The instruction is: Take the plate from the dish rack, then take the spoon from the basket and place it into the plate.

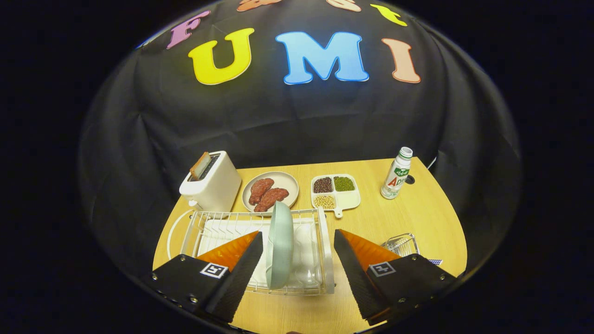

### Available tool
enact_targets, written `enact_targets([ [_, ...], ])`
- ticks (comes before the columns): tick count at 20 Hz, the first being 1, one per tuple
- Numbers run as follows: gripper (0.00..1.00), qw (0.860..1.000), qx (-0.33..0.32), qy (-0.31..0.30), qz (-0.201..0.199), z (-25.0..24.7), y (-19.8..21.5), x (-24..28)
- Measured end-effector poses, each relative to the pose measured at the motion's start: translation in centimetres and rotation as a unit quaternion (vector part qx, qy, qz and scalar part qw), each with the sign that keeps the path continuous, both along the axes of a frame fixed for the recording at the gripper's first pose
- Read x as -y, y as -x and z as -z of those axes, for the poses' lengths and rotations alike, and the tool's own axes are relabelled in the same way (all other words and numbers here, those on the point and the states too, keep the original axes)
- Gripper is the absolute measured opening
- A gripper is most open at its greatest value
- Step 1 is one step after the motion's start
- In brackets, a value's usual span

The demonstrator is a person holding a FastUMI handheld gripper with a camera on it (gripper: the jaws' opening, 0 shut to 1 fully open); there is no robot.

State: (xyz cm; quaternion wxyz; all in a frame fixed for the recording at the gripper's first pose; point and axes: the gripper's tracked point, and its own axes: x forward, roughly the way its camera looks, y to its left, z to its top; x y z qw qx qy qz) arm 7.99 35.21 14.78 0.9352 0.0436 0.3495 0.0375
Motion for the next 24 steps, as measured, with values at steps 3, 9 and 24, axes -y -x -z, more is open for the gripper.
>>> enact_targets([
  [3, 0.95, 0.999, -0.037, 0.015, 0.010, 1.9, -1.0, -1.1],
  [9, 0.91, 0.992, -0.101, 0.052, 0.050, 5.9, -2.4, -1.8],
  [24, 0.23, 0.977, -0.128, 0.149, 0.087, 6.1, -3.0, -1.9],
])
